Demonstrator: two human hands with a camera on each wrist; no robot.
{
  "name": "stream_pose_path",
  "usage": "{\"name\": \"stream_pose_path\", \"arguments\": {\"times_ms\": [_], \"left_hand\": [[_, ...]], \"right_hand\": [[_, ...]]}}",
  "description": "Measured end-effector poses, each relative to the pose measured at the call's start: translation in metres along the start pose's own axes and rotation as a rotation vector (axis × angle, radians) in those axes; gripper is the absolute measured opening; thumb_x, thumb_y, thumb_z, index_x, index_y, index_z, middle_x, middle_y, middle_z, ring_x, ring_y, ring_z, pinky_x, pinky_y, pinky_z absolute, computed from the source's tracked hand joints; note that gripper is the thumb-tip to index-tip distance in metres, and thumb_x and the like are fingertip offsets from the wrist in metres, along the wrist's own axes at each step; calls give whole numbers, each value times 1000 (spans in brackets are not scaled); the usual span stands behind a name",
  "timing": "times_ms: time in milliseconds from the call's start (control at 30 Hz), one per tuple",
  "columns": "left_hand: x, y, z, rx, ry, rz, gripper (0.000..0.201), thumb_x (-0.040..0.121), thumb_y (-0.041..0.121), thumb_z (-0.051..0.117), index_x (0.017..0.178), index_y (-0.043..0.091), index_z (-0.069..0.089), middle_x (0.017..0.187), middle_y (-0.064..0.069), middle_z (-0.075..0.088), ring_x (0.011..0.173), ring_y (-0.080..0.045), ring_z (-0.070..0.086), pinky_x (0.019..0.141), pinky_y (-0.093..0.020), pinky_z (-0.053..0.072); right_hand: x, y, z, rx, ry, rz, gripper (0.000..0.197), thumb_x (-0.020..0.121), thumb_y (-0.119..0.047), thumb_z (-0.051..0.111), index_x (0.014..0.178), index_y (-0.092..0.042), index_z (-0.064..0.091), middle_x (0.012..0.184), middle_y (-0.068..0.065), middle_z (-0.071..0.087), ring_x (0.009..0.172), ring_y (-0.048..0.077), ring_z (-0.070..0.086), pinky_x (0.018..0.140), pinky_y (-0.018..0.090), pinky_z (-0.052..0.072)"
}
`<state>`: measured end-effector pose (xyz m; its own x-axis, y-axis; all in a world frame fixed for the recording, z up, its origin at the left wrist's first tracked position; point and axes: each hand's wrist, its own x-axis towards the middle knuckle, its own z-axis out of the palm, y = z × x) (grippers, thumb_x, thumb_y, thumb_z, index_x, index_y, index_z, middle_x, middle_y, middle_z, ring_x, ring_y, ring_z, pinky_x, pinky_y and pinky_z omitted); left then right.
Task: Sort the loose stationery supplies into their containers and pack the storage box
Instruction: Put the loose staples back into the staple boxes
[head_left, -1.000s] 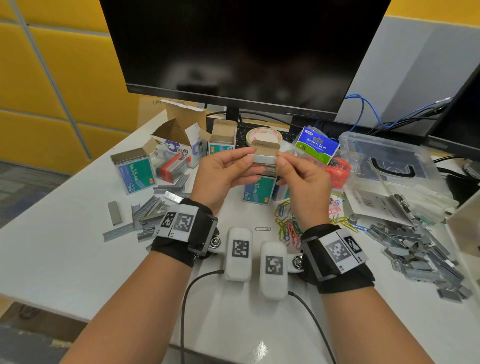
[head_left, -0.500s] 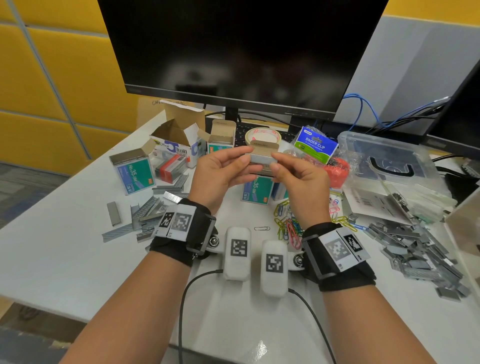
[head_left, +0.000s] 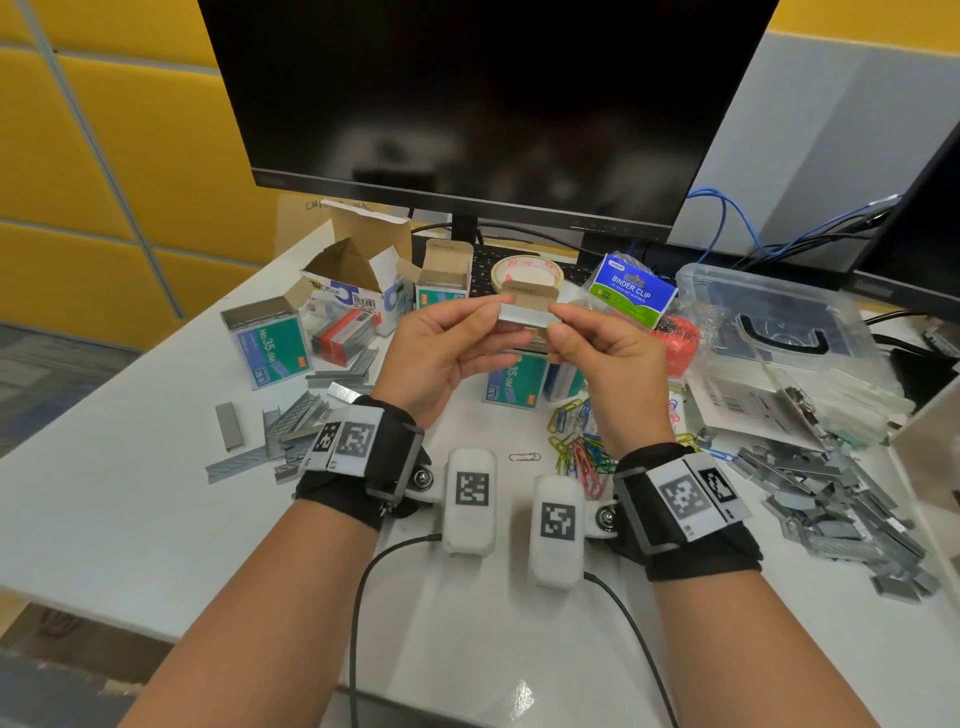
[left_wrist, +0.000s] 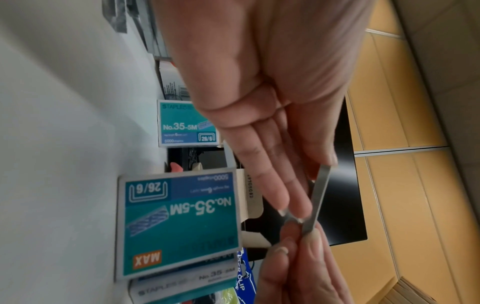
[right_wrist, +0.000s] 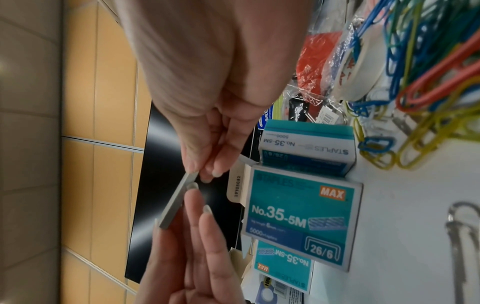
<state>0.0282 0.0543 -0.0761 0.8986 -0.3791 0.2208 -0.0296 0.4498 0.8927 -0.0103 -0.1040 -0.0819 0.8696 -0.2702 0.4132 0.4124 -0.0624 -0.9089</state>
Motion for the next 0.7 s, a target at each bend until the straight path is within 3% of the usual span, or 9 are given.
{"name": "stream_pose_path", "arguments": {"times_ms": [133,233,300,367,500,700], "left_hand": [[1,0,-1,28,15,25,18,92,5,48,102,10,62,87,-1,74,77,-11,71,61,-20,57],[4,-3,-7,195,199,138,16,91,8,54,102,12,65,79,4,72,67,-6,66,52,-16,50],[8,-6,-14,338,349,181,16,92,10,56,104,11,66,75,2,67,58,-2,59,48,-14,44],[11,-8,-19,459,416,165,16,92,13,58,104,8,67,74,0,64,52,-1,56,46,-14,42],[9,-9,-14,556,330,61,6,88,18,64,94,19,64,67,0,62,50,-6,56,46,-18,40],[7,-10,-6,583,195,-129,19,89,18,63,105,15,55,64,-5,62,43,-11,56,40,-19,40]], "right_hand": [[0,-2,-1,-17,0,-15,29,86,3,60,110,-13,63,95,-1,67,88,11,63,72,17,53],[-1,-1,0,-97,61,-68,26,86,2,61,105,-15,65,92,-2,68,84,5,63,71,17,53],[-1,1,-1,-186,118,-122,25,86,0,62,105,-15,66,95,3,69,90,10,65,76,19,54],[-1,2,-2,-312,135,-180,24,86,-2,63,105,-15,67,97,1,69,94,14,65,80,25,55],[1,3,-3,-483,99,-232,19,85,-3,64,101,-9,71,94,-5,66,91,12,64,83,35,55],[0,1,-4,-670,56,-338,18,85,-6,64,100,-10,72,86,-7,62,84,16,57,75,36,51]]}}
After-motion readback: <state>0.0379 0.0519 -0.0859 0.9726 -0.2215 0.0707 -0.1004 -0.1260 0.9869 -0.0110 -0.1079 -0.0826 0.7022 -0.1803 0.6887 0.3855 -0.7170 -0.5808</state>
